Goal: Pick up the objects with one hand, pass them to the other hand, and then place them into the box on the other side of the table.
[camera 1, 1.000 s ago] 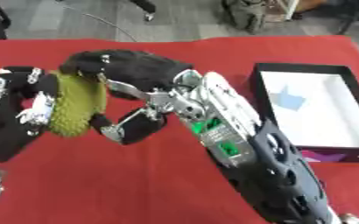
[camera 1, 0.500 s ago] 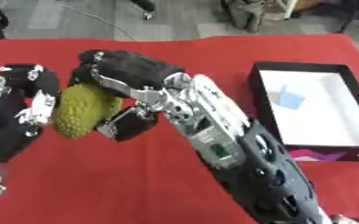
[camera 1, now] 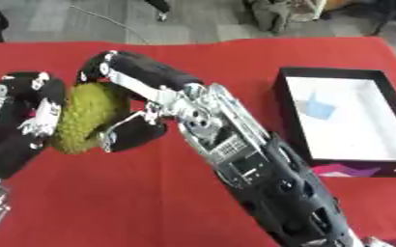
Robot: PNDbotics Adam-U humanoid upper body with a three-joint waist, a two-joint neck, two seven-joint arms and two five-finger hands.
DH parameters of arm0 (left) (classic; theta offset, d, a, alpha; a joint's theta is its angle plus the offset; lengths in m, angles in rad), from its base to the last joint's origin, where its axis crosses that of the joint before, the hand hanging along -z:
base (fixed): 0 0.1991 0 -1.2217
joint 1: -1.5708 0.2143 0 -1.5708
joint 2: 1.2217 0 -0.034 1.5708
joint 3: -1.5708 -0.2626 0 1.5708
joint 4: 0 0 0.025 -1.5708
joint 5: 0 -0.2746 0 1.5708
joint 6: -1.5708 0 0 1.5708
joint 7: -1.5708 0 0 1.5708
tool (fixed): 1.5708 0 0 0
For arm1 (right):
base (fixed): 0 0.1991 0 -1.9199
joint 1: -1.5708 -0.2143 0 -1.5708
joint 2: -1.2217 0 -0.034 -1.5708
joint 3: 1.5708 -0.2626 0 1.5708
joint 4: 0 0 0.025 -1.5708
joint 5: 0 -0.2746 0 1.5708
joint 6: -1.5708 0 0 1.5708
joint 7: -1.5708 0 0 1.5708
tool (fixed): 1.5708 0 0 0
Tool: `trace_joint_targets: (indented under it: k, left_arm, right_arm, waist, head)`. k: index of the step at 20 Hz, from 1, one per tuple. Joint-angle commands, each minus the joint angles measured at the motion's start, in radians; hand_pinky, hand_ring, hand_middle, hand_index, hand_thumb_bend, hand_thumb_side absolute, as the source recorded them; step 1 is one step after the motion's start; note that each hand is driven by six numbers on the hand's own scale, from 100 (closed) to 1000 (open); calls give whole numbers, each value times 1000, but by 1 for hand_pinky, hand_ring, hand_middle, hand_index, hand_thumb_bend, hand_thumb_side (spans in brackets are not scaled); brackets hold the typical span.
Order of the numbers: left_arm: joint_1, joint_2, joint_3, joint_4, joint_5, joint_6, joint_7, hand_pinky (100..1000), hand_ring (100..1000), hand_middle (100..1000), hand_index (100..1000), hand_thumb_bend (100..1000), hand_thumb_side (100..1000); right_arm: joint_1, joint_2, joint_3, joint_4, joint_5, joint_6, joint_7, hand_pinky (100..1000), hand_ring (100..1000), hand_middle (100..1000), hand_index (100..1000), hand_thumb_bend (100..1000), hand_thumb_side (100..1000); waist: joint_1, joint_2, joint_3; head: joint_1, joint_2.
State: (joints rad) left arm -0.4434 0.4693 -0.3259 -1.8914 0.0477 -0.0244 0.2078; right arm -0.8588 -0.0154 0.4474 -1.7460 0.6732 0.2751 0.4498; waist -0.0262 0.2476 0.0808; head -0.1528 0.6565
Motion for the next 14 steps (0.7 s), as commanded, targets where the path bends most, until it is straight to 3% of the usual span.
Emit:
trace_joint_targets:
  k: [1, 3, 5, 7, 12, 13, 14]
  left_arm:
    - [6, 38, 24, -6, -48, 28, 51, 571, 528, 490, 627, 100, 452]
    - [18, 52, 39, -3, -80, 49, 89, 626, 608, 577, 731, 100, 440]
    - [28, 63, 54, 2, -104, 72, 121, 681, 701, 678, 822, 100, 510]
    - [37, 71, 73, 8, -122, 93, 158, 700, 738, 720, 866, 127, 573]
    - [51, 90, 114, 26, -130, 124, 214, 718, 760, 756, 901, 282, 684]
    - [53, 95, 122, 28, -134, 128, 221, 716, 760, 757, 901, 295, 694]
    - [55, 99, 132, 32, -141, 133, 228, 715, 759, 755, 898, 300, 703]
  right_arm:
    - [-12, -15, -23, -47, -34, 16, -16, 881, 936, 522, 559, 100, 134]
    - [-7, -27, -38, -74, -55, 26, -29, 882, 927, 518, 555, 100, 128]
    - [-1, -39, -52, -99, -77, 39, -45, 885, 916, 514, 550, 100, 123]
    - [5, -53, -66, -122, -99, 54, -62, 887, 910, 512, 548, 100, 120]
    - [23, -93, -96, -165, -144, 81, -93, 890, 910, 511, 547, 100, 115]
    - [26, -103, -102, -170, -151, 85, -98, 890, 912, 513, 549, 100, 164]
    - [31, -115, -110, -176, -158, 91, -104, 891, 912, 513, 550, 100, 120]
  waist:
    - [6, -16, -2]
    - [8, -16, -4]
    - [9, -17, -5]
    - [10, -18, -6]
    - [10, -19, -11]
    - [10, -19, -12]
    - [10, -19, -13]
  head:
    - [3, -7]
    - [5, -8]
    - [7, -9]
    - [8, -9]
    - [15, -10]
    - [15, -11]
    - [16, -11]
